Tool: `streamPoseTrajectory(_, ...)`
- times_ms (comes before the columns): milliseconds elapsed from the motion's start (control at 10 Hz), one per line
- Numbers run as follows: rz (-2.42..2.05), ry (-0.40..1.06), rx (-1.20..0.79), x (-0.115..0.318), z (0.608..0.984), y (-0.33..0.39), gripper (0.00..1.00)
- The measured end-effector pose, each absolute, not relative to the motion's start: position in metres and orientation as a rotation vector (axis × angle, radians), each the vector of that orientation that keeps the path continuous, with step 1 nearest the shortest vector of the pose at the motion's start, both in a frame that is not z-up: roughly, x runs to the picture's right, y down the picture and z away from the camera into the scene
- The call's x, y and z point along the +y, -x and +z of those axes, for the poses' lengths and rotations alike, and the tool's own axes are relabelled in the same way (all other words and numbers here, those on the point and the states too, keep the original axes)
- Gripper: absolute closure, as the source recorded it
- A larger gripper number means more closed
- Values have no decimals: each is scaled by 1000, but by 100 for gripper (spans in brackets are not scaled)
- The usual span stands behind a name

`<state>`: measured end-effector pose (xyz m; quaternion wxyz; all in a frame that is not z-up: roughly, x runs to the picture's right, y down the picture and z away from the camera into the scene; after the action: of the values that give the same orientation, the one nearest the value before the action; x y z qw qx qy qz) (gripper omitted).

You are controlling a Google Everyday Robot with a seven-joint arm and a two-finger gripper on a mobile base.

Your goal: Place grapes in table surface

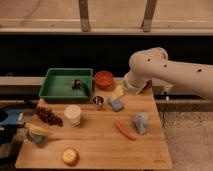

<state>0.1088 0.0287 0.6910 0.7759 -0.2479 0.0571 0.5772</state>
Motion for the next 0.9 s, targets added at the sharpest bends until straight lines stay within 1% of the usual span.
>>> streamPoseTrajectory(200,1238,538,111,31,692,-107,20)
streamPoseTrajectory(400,1214,566,71,29,698,-87,20)
streamPoseTrajectory(800,1120,654,-25,23,717,0,20)
streamPoseTrajectory(900,1073,709,-71,27,723,40,20)
